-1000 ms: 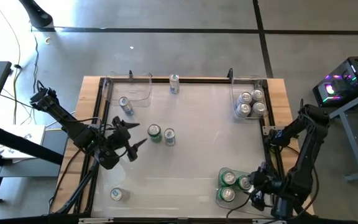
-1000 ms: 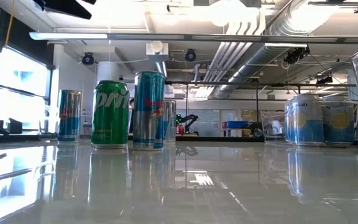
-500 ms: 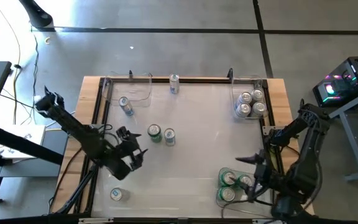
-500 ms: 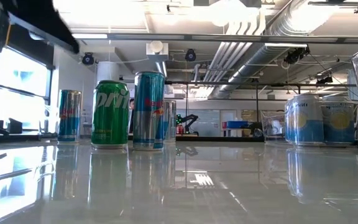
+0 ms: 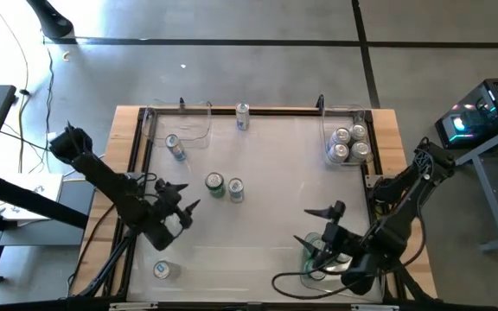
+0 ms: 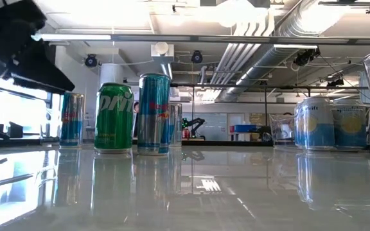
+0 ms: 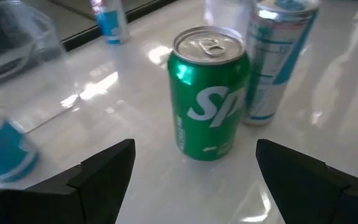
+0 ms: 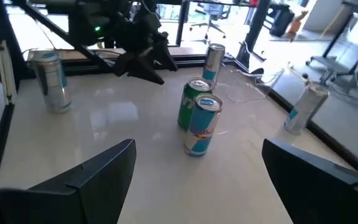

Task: Sort soda cans
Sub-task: Put the green soda can into the bottom transparent bin

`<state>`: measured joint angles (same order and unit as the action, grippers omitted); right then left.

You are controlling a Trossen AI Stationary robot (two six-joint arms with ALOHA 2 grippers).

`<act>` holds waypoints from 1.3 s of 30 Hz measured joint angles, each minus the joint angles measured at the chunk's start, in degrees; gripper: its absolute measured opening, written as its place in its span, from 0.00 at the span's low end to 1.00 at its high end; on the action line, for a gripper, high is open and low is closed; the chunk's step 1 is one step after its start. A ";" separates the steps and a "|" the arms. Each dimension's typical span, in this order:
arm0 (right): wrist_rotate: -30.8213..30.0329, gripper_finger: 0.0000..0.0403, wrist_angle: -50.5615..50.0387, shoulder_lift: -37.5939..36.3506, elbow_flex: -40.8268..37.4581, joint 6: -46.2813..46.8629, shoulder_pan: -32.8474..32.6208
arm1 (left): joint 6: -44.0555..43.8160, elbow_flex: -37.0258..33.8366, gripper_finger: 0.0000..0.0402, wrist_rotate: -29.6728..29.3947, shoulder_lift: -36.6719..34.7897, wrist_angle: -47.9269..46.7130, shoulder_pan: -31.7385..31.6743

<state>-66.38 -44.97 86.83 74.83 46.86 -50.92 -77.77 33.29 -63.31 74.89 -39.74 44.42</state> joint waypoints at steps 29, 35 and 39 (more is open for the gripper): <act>-1.10 0.86 2.43 0.02 0.00 -1.91 0.33 | 60.94 -13.04 0.82 20.02 -3.90 59.97 -25.64; -1.10 0.86 2.92 0.02 0.00 -1.91 0.33 | 64.07 -13.02 0.82 22.35 -2.59 60.91 -28.06; -1.09 0.86 3.09 0.02 0.00 -1.80 0.33 | 64.78 -13.00 0.82 23.18 -1.86 61.34 -28.88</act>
<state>-67.48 -41.88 86.85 74.83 45.06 -50.59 -12.99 20.29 -40.13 73.04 21.60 15.54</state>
